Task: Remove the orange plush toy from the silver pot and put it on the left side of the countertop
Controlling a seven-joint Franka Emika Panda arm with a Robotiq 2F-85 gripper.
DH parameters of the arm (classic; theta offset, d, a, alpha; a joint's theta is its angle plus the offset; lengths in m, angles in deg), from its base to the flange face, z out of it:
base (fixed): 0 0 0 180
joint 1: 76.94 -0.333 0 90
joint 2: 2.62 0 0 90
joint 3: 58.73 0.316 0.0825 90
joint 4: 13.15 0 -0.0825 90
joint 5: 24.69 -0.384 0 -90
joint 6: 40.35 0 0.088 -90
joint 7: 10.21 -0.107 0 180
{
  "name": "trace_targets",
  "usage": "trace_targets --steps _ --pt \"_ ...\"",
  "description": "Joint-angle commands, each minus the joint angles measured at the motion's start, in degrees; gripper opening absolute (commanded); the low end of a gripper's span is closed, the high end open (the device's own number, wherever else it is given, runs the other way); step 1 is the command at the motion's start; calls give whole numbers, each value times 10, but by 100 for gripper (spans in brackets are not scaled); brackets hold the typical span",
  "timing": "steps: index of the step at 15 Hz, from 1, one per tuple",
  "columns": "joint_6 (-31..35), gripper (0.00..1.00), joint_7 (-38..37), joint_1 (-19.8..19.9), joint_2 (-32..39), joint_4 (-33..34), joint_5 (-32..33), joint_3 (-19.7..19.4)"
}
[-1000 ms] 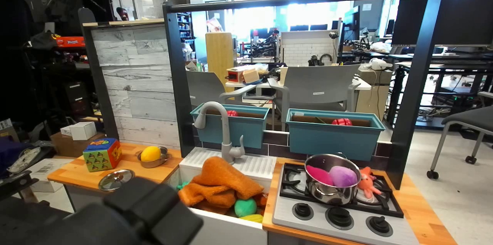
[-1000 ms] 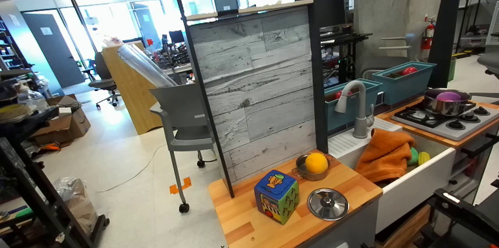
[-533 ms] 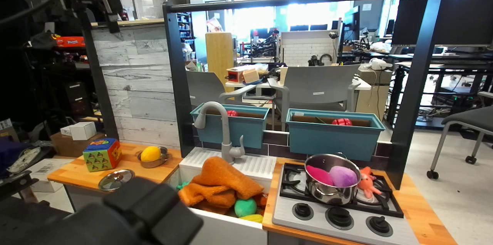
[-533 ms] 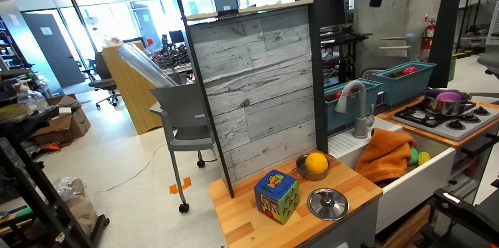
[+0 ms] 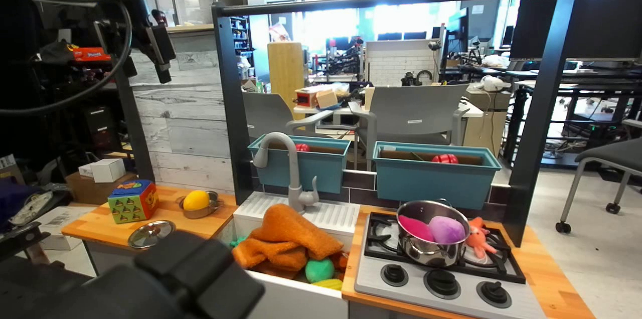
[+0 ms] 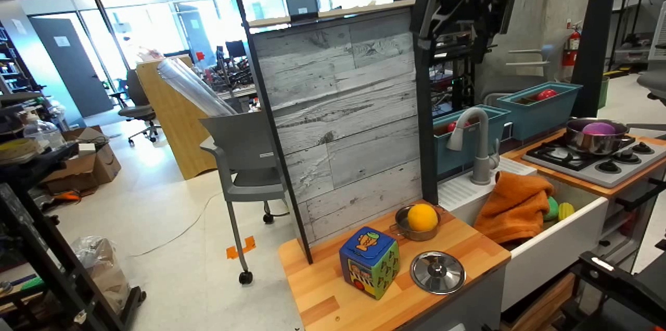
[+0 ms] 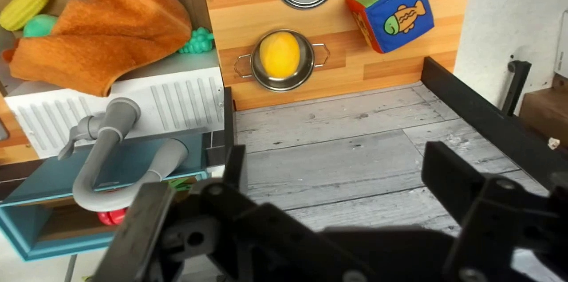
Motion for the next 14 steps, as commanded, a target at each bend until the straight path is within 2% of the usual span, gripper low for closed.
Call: trace_targets --steps 1,5,11,14 --pt "30 100 51 7 28 8 -26 3" --pt "53 100 68 15 79 27 -26 -2" --pt "74 100 28 -3 208 118 12 -24" --pt "61 100 0 -22 264 172 28 -44"
